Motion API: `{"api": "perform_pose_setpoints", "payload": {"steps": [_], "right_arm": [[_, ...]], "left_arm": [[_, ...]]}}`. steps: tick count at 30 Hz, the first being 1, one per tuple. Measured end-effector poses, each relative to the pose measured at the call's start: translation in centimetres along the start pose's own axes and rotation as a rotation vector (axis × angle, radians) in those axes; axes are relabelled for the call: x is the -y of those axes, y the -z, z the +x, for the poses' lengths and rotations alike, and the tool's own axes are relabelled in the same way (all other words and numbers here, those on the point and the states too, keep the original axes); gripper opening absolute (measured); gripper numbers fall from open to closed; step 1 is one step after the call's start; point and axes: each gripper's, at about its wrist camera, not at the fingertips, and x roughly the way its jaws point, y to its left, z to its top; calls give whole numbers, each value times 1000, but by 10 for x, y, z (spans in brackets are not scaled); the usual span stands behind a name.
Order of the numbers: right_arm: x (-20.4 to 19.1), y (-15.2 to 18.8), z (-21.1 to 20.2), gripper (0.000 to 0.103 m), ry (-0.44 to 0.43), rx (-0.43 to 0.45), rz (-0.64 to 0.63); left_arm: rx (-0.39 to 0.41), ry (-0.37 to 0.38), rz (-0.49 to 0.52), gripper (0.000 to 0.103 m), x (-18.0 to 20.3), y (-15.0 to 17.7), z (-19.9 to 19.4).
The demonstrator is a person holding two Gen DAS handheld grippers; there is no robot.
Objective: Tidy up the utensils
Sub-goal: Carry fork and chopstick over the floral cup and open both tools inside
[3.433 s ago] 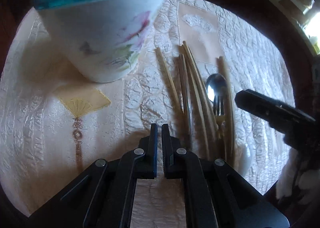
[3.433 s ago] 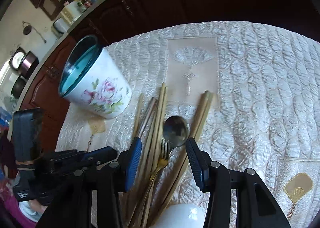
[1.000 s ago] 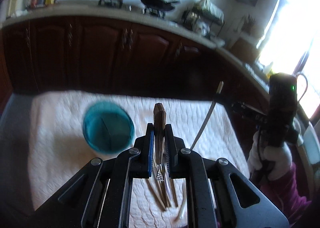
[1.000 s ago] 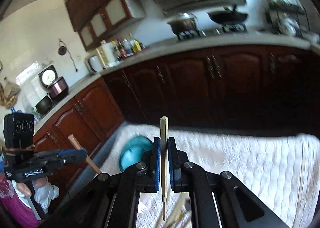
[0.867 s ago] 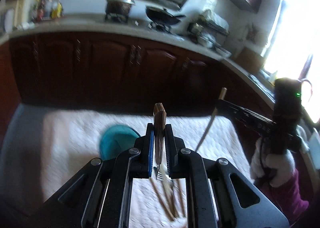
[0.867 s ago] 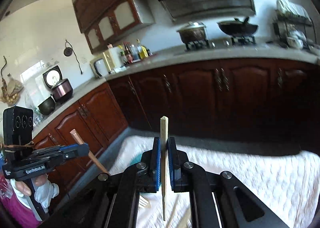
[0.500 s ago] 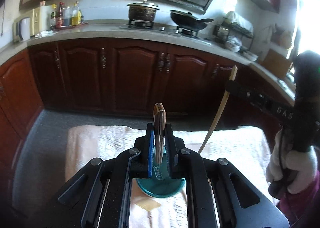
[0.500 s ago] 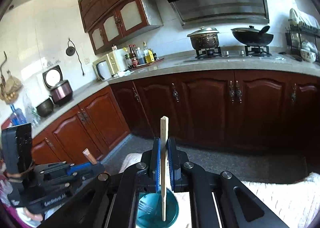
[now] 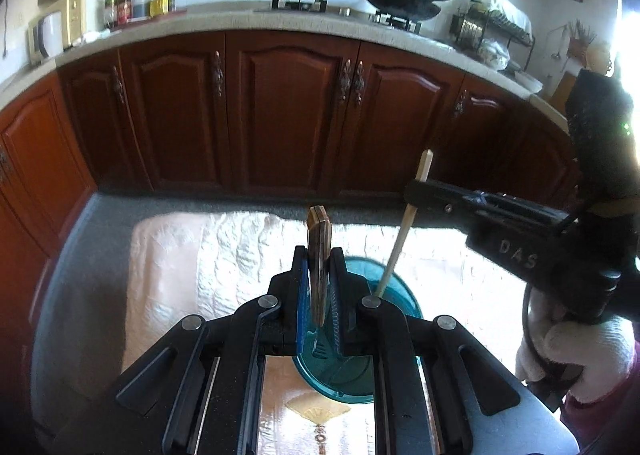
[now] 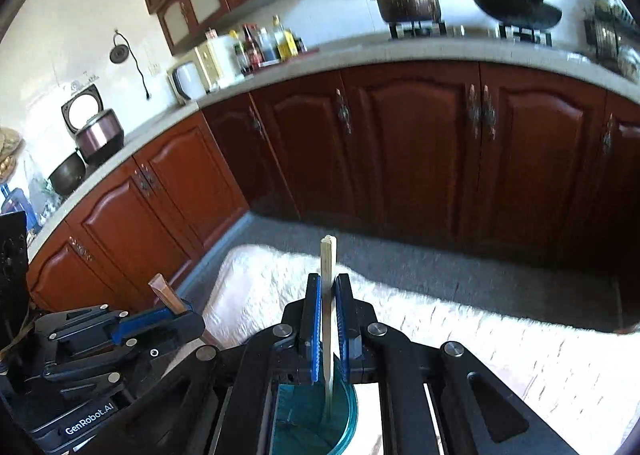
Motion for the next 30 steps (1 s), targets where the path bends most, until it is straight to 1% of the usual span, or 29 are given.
{"api": "perform_pose_setpoints", "payload": {"steps": [3, 6, 8, 9, 10, 13, 16, 18, 20, 25, 30], "right_arm": [[4, 5, 9, 6, -14, -38, 11], [8, 8, 13, 7, -24, -53, 26], [10, 9, 14, 18, -23, -64, 35], [12, 11, 13, 34, -18, -71, 44], [14, 12, 12, 38, -17, -73, 54], [17, 17, 6, 38, -25, -75, 68], [21, 23, -6, 38, -22, -74, 75], [25, 28, -14, 38, -21, -75, 85], [28, 34, -23, 38, -19, -76, 91], [30, 51, -47, 39, -2, -77, 97], [32, 72, -74, 40, 32, -79, 108]], "left_arm": [[-19, -1, -5, 9, 1, 6, 8], [-33, -7, -12, 9, 2, 10, 12], [-22, -11, -20, 9, 1, 12, 13], [-20, -8, -26, 9, 0, 12, 12], [-19, -1, -33, 9, 0, 12, 12], [-18, 11, -50, 9, -3, 10, 12], [-19, 6, -58, 15, -5, 11, 11], [-16, 10, -68, 29, -6, 12, 8], [-13, 11, -73, 34, -6, 13, 4], [-3, 15, -69, 38, 0, 19, -10], [27, 12, -33, 42, 16, 28, -32]]}}
